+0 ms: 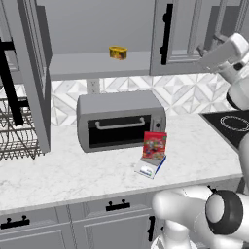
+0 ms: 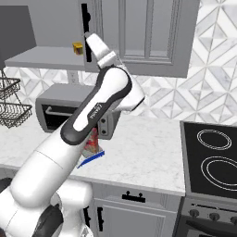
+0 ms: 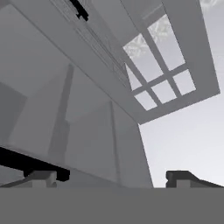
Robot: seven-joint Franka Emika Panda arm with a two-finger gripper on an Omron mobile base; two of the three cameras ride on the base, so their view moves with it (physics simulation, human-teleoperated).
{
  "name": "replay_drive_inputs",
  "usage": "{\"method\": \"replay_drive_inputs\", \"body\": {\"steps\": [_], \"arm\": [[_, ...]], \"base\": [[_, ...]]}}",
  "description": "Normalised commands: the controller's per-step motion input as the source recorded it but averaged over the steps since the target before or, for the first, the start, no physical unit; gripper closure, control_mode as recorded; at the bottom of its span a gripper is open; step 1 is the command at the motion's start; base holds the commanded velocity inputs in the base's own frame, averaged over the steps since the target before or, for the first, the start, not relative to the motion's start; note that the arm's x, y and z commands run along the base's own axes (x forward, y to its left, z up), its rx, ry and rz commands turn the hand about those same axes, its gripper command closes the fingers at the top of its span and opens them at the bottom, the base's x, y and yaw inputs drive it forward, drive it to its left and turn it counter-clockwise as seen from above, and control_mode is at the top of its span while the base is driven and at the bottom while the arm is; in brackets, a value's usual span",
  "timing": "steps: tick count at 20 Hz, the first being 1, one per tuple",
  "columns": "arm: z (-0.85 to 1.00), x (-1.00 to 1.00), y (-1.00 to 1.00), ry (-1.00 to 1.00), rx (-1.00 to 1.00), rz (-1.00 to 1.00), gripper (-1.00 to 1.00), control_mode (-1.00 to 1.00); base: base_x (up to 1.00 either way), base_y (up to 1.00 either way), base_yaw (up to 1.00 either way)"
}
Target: Pick the cereal and place it on the digital scale for weighing, and close the cabinet.
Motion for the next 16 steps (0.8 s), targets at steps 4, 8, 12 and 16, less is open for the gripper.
{"method": "replay_drive_inputs", "body": {"steps": [4,8,12,16], "arm": [[0.06,-1.0,0.92,-0.62,0.0,0.0,-1.0,-1.0],[-0.02,-0.93,1.0,-0.3,0.08,-0.02,-1.0,-1.0],[-0.15,-0.64,1.0,-0.02,0.11,-0.03,-1.0,-1.0],[-0.23,-0.55,1.0,0.0,0.15,0.0,-1.0,-1.0]], "base": [[0.0,0.0,0.0],[0.0,0.0,0.0],[0.0,0.0,0.0],[0.0,0.0,0.0]]}}
